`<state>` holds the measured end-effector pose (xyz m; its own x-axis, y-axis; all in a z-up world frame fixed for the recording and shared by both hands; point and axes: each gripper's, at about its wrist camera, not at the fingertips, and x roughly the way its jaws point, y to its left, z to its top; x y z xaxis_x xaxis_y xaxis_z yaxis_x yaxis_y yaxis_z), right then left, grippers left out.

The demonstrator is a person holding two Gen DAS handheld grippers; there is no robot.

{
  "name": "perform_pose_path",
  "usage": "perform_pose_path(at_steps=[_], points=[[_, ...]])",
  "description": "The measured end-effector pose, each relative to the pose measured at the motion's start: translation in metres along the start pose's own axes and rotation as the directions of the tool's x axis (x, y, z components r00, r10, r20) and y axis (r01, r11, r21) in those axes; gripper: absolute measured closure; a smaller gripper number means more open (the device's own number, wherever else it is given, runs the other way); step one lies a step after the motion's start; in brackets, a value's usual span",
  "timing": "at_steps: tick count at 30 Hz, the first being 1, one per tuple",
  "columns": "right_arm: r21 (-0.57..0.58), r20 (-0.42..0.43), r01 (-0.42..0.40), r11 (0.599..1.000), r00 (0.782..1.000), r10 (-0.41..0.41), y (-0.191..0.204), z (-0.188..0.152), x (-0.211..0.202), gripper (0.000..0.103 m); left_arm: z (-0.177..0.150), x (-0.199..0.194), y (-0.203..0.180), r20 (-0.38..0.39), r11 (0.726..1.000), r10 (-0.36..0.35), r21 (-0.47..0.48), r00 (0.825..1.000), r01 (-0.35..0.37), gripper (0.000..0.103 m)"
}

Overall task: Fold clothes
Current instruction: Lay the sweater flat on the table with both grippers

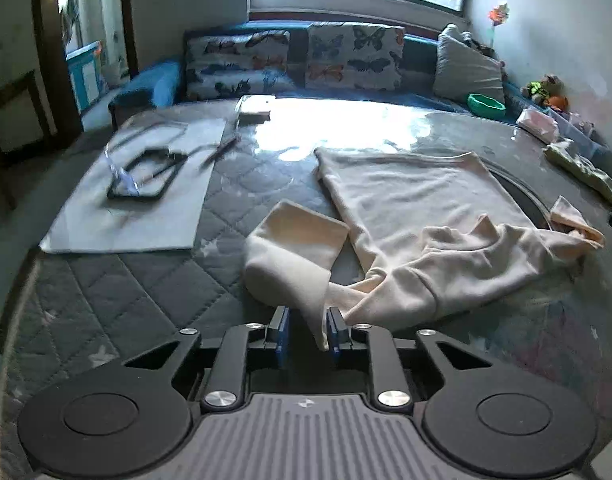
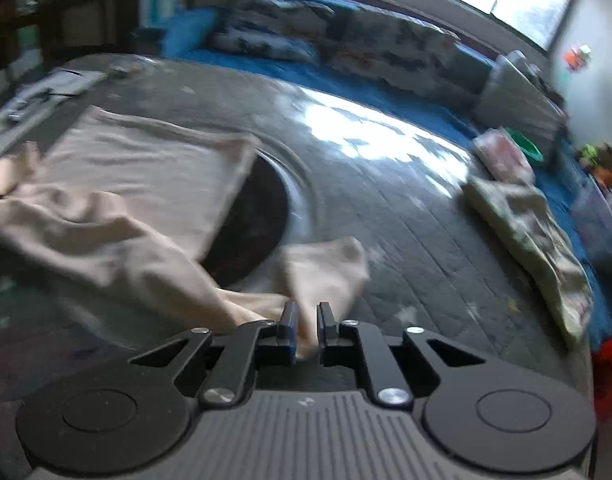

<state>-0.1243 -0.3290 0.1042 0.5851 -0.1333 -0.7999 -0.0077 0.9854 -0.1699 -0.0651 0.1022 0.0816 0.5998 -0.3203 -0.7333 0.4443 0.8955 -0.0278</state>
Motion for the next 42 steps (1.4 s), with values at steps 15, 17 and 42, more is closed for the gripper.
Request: perform_pose_path(at_steps=[15, 17, 42], points=[[-0.199, 0.025, -0.278, 0.94, 0.957, 0.288, 0.105, 0.042, 0.055, 0.07, 0.032, 0.06, -0.096, -0.023, 0.949, -0.152, 0.276, 0.988, 0.153, 0.059], [-0.225, 0.016, -0.277, 0.934, 0.958, 0.288, 0.109, 0.045, 0.065, 0.067, 0.034, 0.071, -0.099, -0.029, 0.947, -0.14, 0.287, 0.99, 0.142, 0.059], [-0.31, 0.036, -0.346, 0.885, 0.926, 0.375, 0.11, 0.015, 0.037, 0.098, 0.004, 0.043, -0.098, 0.007, 0.917, -0.258, 0.316, 0.966, 0.242, 0.096]])
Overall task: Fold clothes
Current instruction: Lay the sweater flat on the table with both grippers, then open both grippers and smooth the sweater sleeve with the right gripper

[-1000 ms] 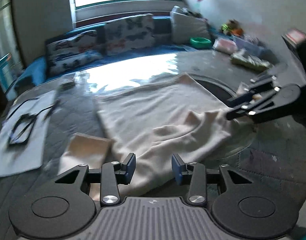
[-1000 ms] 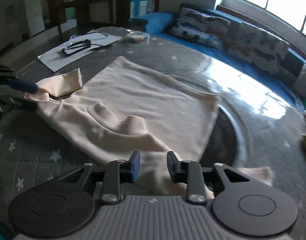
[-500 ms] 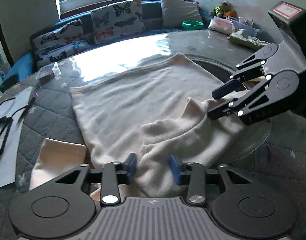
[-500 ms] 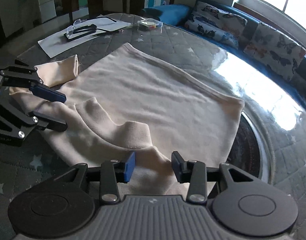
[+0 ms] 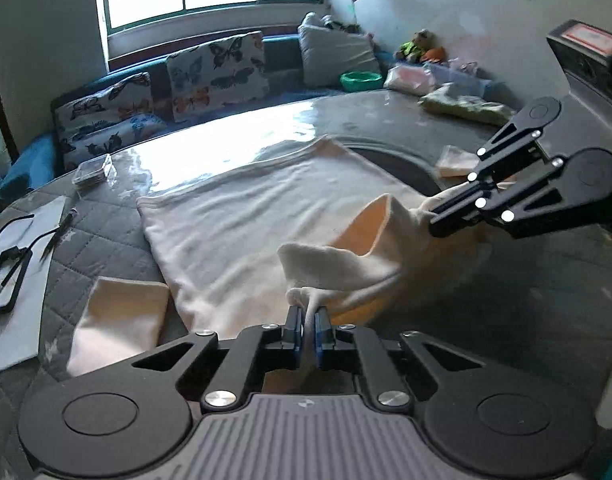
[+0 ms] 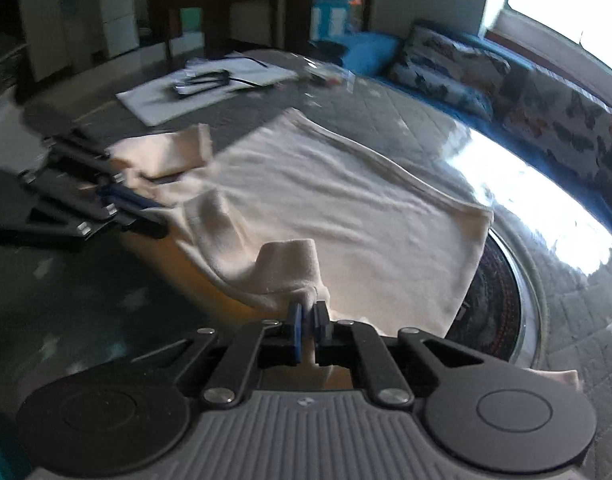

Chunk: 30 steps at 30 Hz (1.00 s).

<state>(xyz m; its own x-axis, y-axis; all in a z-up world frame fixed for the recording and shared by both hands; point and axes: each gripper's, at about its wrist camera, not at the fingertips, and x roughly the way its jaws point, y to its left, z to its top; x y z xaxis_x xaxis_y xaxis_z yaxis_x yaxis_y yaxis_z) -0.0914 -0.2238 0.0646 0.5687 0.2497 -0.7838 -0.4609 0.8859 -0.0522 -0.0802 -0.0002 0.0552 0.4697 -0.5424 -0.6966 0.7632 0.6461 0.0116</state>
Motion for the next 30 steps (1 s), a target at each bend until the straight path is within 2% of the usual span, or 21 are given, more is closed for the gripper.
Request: perform_pose_path(at_steps=[4, 10, 13, 16, 19, 22, 25, 30], points=[[-0.083, 0.006, -0.04, 0.996, 0.999, 0.04, 0.03, -0.022, -0.03, 0.098, -0.023, -0.021, -0.017, 0.013, 0.998, -0.032, 0.057, 0.999, 0.031, 0.096], [-0.171, -0.108, -0.129, 0.977, 0.988, 0.111, 0.064, -0.059, -0.045, 0.095, -0.05, -0.038, -0.029, -0.034, 0.986, -0.074, 0.149, 0.997, 0.079, 0.095], [-0.152, -0.085, -0.129, 0.98, 0.99, 0.117, 0.063, -0.057, -0.057, 0.095, -0.047, -0.053, -0.023, 0.002, 0.984, -0.078, 0.159, 0.997, 0.077, 0.093], [-0.113, -0.035, -0.082, 0.99, 0.996, 0.079, 0.058, -0.044, -0.059, 0.094, -0.03, -0.056, -0.017, 0.05, 0.99, -0.035, 0.135, 0.998, 0.028, 0.093], [-0.071, -0.009, -0.052, 0.996, 0.999, 0.052, 0.054, -0.031, -0.046, 0.094, -0.012, -0.044, -0.012, 0.081, 0.997, -0.028, 0.079, 0.996, 0.021, 0.093], [-0.011, -0.001, -0.046, 0.999, 0.999, 0.046, 0.052, -0.023, -0.022, 0.093, -0.002, -0.019, -0.019, 0.064, 0.998, -0.048, 0.045, 0.997, 0.045, 0.093], [-0.018, -0.041, -0.074, 0.997, 0.997, 0.073, 0.055, -0.023, -0.006, 0.093, -0.003, 0.0, -0.03, 0.032, 0.995, -0.079, 0.057, 0.996, 0.077, 0.093], [-0.098, -0.128, -0.108, 0.989, 0.987, 0.095, 0.066, -0.042, -0.008, 0.093, -0.022, 0.019, -0.048, -0.046, 0.982, -0.135, 0.124, 0.99, 0.139, 0.093]])
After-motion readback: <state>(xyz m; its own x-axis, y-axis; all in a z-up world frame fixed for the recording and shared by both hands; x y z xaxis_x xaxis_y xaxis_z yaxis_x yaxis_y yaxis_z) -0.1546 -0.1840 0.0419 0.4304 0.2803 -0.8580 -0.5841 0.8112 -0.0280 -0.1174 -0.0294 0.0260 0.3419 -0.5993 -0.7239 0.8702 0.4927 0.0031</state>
